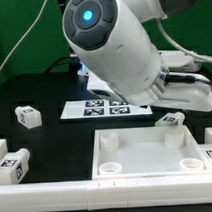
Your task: Assemble one leg
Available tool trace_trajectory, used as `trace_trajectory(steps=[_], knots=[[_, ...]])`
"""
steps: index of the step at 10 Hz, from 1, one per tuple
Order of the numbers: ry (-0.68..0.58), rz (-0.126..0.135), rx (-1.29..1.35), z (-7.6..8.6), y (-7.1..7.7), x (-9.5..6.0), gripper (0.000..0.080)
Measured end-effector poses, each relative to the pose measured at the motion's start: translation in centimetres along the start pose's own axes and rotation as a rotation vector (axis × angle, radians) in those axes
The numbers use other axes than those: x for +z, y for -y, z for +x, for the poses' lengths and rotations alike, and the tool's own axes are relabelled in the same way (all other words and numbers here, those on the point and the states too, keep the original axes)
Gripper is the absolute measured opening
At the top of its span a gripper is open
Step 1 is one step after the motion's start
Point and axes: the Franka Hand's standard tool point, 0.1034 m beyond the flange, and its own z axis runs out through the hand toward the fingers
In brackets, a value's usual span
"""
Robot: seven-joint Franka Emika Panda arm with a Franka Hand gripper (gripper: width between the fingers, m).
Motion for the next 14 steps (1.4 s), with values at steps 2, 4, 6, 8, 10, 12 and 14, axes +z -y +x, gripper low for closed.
trace_trajectory(steps=[2,4,6,8,10,12,14], knots=[[-0.003,-0.007,-0.004,0.1,0.4,0.6,0.0649],[0.0,-0.007,0.002,0.6,0.1,1.1,0.0649],[0.007,-0.008,0.011,1.1,-0.3,1.8,0.0649],[0.005,-0.013,0.018,1.3,-0.4,2.8,0.0649],[0.008,-0.022,0.016,1.2,-0.2,3.5,0.0558],[0.009,-0.024,0.014,1.1,-0.2,3.5,0.0374],[0.01,-0.022,0.01,1.0,-0.2,3.0,0.0281]])
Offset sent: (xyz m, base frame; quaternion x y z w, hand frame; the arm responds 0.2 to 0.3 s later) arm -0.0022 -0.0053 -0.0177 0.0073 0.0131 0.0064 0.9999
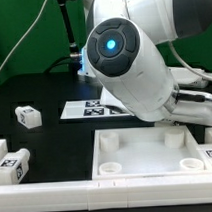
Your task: Assemble one leg
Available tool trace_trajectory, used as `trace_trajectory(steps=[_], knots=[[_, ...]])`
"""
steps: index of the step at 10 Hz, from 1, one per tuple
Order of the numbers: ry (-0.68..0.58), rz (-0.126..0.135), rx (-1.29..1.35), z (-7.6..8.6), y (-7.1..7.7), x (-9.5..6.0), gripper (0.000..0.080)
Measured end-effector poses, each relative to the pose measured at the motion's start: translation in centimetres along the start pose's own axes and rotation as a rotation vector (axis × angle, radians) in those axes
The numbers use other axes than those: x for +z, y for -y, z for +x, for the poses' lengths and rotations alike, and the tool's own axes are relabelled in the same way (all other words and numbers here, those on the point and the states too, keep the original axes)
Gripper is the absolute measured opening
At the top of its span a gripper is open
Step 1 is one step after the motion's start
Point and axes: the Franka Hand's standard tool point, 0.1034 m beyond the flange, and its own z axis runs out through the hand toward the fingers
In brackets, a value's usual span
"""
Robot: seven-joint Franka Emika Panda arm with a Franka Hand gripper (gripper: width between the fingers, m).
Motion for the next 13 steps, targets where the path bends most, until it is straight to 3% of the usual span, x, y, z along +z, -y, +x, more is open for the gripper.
trace_trajectory(steps=[4,6,7,11,13], knots=[[0.023,-0.007,-0.01,-2.0,-0.7,-3.3,0.0281],[-0.013,0.004,-0.025,-3.6,-0.3,-5.9,0.0281],[-0.014,0.007,-0.022,-3.5,-0.5,-6.1,0.0281],[-0.282,0.046,-0.062,-2.7,1.2,-7.3,0.0281],[-0.402,0.036,-0.117,-3.1,2.0,-10.5,0.0281]])
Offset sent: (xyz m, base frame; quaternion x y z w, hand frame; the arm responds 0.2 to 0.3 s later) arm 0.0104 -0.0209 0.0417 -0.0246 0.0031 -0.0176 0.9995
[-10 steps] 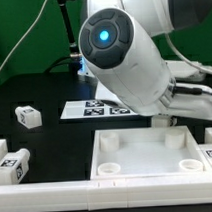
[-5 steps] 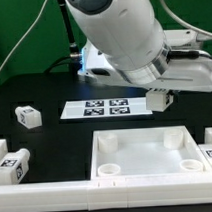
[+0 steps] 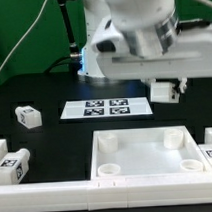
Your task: Assemble one leg
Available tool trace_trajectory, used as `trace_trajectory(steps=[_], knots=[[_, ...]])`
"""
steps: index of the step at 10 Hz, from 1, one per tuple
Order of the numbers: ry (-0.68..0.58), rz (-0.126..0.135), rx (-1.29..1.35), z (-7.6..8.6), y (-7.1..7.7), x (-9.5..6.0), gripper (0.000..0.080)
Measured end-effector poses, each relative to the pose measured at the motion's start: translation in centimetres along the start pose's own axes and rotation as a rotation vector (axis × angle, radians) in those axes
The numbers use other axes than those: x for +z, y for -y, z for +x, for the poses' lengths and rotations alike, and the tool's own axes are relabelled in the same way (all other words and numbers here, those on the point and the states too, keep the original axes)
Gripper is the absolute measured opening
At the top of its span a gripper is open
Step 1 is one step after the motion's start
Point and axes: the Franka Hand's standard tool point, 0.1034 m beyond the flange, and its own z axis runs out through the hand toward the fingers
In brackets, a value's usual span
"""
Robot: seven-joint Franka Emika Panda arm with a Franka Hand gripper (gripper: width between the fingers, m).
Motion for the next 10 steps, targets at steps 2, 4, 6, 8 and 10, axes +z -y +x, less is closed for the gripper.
trace_trajectory(steps=[2,4,6,8,10], knots=[[-0.135,0.007,-0.038,1.3,1.5,-1.8,0.0281],[-0.275,0.033,-0.049,1.7,2.1,-1.7,0.0281],[-0.415,0.044,-0.086,2.1,2.7,-1.7,0.0281],[-0.573,0.035,-0.188,3.5,3.1,-2.5,0.0281],[-0.734,0.063,-0.245,5.3,3.3,-4.1,0.0281]])
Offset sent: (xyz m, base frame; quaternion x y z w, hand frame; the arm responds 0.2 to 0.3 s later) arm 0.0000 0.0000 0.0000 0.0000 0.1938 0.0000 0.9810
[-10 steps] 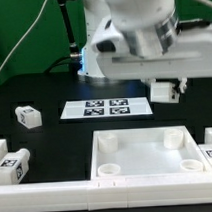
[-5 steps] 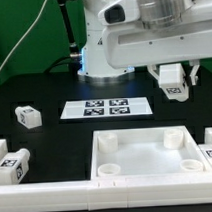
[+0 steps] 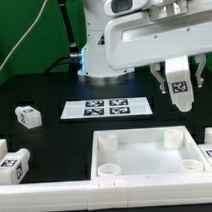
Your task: Assemble one leg
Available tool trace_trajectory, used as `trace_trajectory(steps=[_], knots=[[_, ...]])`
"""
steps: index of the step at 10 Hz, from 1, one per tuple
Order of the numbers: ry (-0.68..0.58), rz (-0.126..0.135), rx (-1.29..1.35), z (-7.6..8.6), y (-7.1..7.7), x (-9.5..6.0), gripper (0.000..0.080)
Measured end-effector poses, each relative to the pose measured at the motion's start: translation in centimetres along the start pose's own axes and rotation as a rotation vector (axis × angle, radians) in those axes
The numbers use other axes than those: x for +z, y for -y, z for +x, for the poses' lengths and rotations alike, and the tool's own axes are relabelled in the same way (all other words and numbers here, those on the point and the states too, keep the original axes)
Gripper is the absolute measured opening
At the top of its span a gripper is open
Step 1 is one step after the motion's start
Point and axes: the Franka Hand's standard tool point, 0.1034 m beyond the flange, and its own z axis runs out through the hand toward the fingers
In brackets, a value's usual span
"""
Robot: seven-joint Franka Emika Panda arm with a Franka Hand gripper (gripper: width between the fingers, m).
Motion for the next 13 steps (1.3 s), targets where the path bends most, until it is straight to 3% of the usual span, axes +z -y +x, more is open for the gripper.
trace_trajectory(steps=[2,5,8,9,11,13], knots=[[-0.111,0.016,-0.02,1.2,-0.4,1.1,0.0282],[-0.207,0.035,-0.018,0.9,0.0,1.4,0.0282],[-0.231,0.006,-0.148,1.7,-1.5,2.4,0.0282],[-0.272,-0.004,-0.213,2.4,-1.4,2.6,0.0282],[-0.291,-0.015,-0.286,2.3,-0.4,3.4,0.0282],[-0.29,-0.017,-0.284,2.3,-0.6,3.4,0.0282]])
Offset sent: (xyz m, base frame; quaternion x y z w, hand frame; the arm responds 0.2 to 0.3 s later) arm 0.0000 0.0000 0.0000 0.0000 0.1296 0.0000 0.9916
